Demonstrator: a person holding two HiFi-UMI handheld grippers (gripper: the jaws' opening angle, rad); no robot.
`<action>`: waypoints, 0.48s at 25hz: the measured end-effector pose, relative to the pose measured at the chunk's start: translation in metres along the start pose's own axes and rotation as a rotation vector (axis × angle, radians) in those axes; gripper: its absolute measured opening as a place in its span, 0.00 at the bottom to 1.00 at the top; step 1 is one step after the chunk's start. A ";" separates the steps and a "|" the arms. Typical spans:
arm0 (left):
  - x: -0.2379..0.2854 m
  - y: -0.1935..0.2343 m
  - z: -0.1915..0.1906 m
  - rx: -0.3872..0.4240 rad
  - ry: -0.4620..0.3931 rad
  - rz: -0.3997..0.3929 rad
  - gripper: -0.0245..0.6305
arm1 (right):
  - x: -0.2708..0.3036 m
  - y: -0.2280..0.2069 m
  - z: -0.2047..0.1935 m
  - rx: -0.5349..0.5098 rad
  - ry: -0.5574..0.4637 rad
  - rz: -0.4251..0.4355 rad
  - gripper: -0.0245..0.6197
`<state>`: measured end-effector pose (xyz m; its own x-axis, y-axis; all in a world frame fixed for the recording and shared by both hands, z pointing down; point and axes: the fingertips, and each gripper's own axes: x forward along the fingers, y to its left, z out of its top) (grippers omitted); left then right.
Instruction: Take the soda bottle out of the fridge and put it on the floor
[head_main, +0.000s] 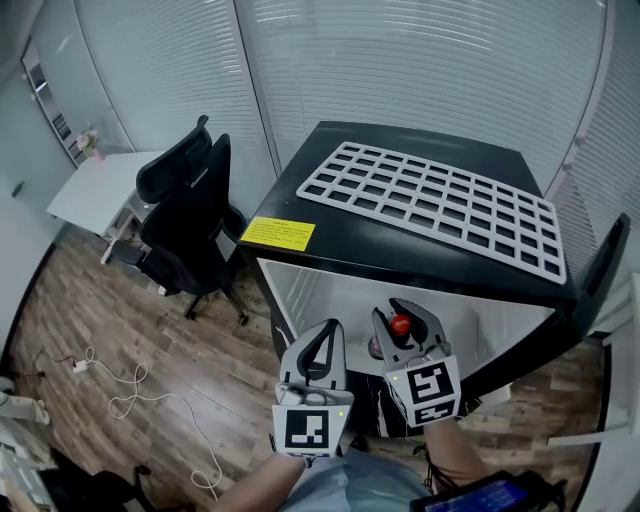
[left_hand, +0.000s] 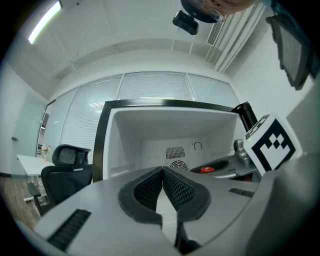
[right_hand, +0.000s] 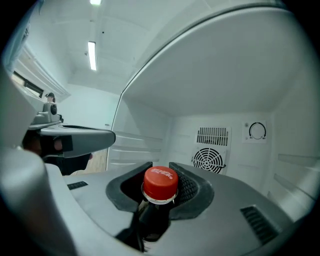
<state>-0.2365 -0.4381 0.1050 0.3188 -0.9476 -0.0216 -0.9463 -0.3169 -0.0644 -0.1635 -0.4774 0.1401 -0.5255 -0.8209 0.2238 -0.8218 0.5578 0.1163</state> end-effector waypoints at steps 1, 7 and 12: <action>-0.005 -0.003 0.001 0.001 -0.002 0.004 0.06 | -0.006 0.002 0.000 -0.002 -0.002 0.001 0.22; -0.036 -0.021 0.005 0.021 0.009 0.008 0.06 | -0.044 0.015 -0.001 0.004 -0.014 0.010 0.22; -0.056 -0.030 0.010 0.015 0.012 0.000 0.06 | -0.071 0.028 0.003 0.017 -0.020 0.005 0.22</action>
<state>-0.2258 -0.3748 0.0982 0.3181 -0.9480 -0.0097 -0.9453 -0.3163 -0.0796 -0.1498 -0.4042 0.1245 -0.5338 -0.8204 0.2049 -0.8226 0.5600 0.0988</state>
